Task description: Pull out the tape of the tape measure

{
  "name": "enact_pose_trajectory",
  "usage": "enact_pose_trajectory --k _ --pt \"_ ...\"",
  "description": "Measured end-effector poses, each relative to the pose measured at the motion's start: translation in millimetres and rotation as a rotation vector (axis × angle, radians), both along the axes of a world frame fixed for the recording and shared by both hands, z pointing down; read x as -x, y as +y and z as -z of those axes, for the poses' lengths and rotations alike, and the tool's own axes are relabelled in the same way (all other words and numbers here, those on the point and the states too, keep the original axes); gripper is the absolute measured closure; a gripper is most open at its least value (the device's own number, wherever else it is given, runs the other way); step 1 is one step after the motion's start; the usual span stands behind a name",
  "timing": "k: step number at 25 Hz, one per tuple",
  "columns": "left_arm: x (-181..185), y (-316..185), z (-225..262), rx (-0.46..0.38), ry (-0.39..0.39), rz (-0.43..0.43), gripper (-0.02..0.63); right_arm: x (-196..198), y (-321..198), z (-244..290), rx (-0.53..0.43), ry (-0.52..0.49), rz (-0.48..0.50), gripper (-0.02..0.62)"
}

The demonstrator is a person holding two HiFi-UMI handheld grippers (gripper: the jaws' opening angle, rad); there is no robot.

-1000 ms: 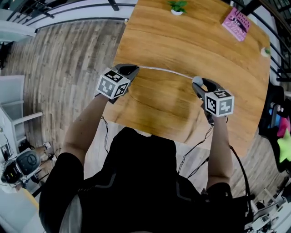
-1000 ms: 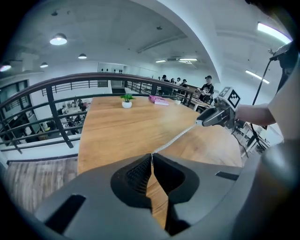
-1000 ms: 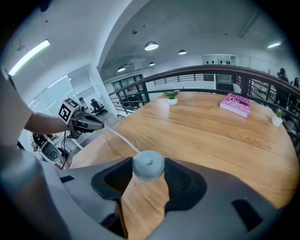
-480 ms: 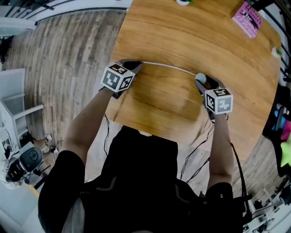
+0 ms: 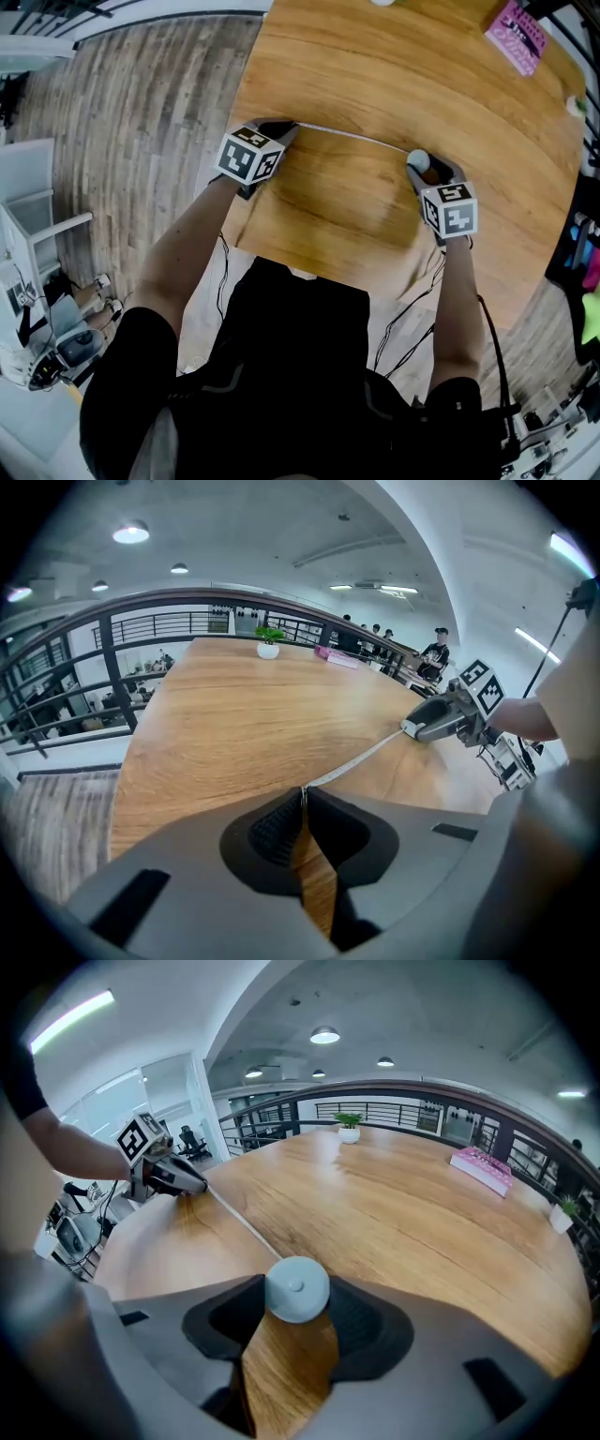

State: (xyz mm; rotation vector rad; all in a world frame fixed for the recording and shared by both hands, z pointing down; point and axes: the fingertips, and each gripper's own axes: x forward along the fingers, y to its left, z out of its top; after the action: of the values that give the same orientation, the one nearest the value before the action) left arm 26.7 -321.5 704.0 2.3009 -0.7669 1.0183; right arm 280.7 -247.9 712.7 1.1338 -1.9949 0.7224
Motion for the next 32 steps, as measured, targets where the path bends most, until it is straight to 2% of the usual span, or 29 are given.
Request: enact_pose_trajectory --k 5,8,9,10,11,17,22,24,27,32 --pt "-1.2 1.2 -0.2 -0.016 -0.003 -0.011 0.555 -0.4 -0.4 -0.8 -0.005 -0.009 -0.020 0.377" --pt "1.7 2.2 0.9 -0.018 -0.005 -0.015 0.479 1.6 -0.1 0.0 0.012 -0.020 -0.033 0.367" --pt "2.7 1.5 2.6 -0.022 -0.003 -0.015 0.460 1.8 -0.9 2.3 0.014 -0.018 -0.036 0.344" --pt "3.8 0.3 5.6 -0.030 -0.001 -0.016 0.454 1.7 -2.1 7.2 0.008 -0.016 -0.041 0.311" --pt "5.1 -1.3 10.2 -0.042 0.002 -0.016 0.452 1.7 -3.5 14.3 -0.003 -0.019 -0.048 0.308" --pt "21.6 -8.6 58.1 -0.131 0.045 0.013 0.451 6.9 -2.3 66.3 -0.062 -0.064 -0.098 0.331" --pt "31.5 4.5 134.3 -0.193 0.150 0.042 0.451 6.1 1.9 126.5 -0.156 -0.112 -0.173 0.347" --pt "34.6 9.9 167.0 -0.255 0.196 0.044 0.451 6.7 5.7 154.0 -0.206 -0.133 -0.202 0.359" --pt "36.8 8.2 220.4 -0.367 0.306 0.068 0.462 12.4 7.6 196.4 -0.287 -0.163 -0.214 0.368" --pt "38.3 20.8 292.0 -0.485 0.405 0.067 0.477 23.4 22.5 261.3 -0.408 -0.184 -0.233 0.385"
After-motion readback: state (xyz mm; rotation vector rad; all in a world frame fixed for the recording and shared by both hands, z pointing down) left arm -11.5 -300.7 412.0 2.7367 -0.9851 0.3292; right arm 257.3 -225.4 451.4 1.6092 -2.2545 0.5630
